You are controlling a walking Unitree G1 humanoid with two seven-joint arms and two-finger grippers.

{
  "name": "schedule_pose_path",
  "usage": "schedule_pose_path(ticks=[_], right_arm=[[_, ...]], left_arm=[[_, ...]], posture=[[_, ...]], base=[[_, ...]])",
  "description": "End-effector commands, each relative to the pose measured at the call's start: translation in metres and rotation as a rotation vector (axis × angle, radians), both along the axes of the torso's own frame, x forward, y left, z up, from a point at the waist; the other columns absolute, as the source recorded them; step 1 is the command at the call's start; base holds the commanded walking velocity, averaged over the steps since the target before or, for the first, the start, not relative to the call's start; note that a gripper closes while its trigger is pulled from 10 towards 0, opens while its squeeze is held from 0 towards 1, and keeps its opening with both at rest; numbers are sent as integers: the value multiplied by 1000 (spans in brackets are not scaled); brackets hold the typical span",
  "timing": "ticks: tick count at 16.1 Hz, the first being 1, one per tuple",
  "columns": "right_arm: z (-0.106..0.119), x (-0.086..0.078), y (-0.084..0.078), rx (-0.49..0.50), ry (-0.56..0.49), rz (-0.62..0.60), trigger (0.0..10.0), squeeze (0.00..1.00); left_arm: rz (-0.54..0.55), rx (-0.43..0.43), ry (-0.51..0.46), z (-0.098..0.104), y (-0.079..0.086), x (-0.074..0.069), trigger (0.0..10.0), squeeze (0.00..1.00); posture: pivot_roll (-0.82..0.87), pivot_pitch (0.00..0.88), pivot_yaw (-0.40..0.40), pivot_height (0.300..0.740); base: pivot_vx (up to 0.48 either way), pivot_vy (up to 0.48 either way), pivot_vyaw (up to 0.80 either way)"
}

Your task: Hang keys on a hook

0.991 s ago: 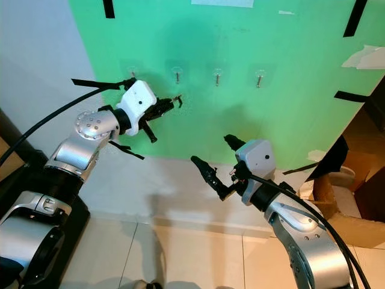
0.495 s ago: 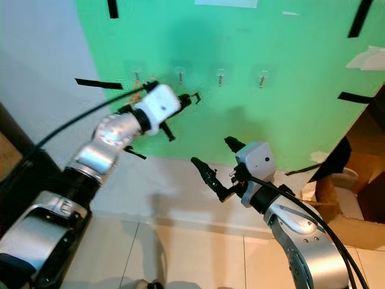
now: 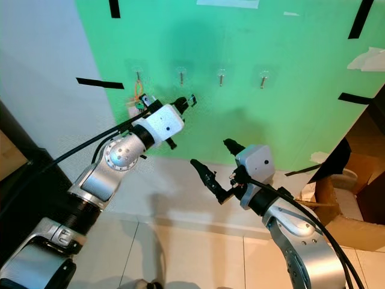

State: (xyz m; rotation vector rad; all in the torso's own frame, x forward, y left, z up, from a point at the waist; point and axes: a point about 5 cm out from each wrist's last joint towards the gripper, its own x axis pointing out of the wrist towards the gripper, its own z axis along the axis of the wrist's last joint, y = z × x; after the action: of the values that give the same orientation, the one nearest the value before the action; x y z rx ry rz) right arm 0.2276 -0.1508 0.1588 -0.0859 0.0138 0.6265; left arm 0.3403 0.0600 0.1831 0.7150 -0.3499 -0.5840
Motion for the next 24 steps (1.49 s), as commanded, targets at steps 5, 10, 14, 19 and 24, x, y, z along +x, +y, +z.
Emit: schedule_pose_path(ticks=[5, 10, 14, 19, 24], right_arm=[[1, -2, 4, 5, -10, 27, 10000, 0], [3, -3, 0, 1, -22, 13, 10000, 0], [3, -4, 4, 0, -22, 26, 10000, 0], [5, -3, 3, -2, -24, 31, 10000, 0], [6, -6, 1, -3, -27, 17, 10000, 0]], left_arm=[[82, 24, -86, 21, 12, 15, 10000, 0], [166, 44, -116, 24, 24, 27, 10000, 0], [208, 78, -108, 23, 34, 37, 10000, 0], [185, 91, -58, 5, 29, 40, 10000, 0], [179, 80, -79, 3, 26, 39, 10000, 0]], posture=[[-235, 0, 50, 740], [-263, 0, 73, 740], [-261, 0, 65, 740], [-266, 0, 60, 740], [-281, 0, 73, 740]], base=[[0, 0, 0], [0, 0, 0], [0, 0, 0], [0, 0, 0], [0, 0, 0]])
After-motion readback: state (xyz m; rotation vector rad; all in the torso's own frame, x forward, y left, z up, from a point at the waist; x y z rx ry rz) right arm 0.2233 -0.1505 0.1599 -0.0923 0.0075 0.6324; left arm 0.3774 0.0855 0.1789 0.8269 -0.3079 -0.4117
